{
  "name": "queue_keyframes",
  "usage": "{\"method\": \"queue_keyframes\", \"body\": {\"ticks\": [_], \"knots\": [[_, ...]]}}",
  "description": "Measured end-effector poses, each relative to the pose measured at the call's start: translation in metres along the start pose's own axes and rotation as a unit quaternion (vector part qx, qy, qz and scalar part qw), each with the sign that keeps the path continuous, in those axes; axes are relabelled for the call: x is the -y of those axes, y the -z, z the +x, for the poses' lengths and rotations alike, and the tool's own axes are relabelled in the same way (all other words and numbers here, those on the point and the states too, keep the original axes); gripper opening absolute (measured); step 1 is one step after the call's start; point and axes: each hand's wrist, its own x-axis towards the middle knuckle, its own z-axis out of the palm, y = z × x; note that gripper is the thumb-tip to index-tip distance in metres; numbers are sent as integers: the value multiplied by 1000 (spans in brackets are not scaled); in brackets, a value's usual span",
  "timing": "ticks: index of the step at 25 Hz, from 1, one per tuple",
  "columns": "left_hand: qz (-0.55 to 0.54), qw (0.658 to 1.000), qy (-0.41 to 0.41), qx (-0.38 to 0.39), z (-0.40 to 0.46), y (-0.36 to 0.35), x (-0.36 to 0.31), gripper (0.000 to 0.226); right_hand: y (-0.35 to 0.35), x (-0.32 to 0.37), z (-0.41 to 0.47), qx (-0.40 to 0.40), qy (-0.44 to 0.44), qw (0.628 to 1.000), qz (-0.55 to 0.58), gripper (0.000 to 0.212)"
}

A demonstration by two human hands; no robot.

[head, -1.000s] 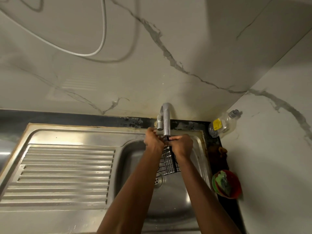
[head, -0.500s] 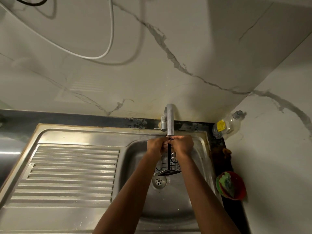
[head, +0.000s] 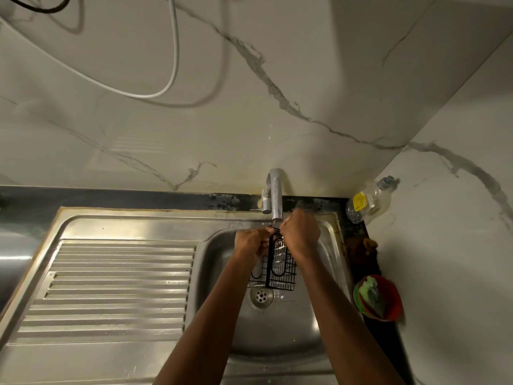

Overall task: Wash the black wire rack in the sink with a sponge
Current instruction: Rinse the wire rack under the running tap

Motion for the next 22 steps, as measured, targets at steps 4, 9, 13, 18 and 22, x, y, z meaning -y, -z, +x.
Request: {"method": "queue_keyframes", "body": {"ticks": [4,9,13,18,22], "knots": [[-8,1000,8,-11,-4,6,0,9,5,6,-1,91,-16,960,264,10],[-7,1000,9,-10,-9,13,2,6,6,1,-9,116,-49,912,390,13],[-3,1000,-3,-9,-11,8,0,9,9,2,-7,130,-50,915,377,11],[-14,998,55,-42,-9,0,-9,3,17,0,-7,157,-30,924,348,9],[-7,994,106,-31,-4,-9,-13,2,22,-6,-7,153,-7,935,319,13]]}}
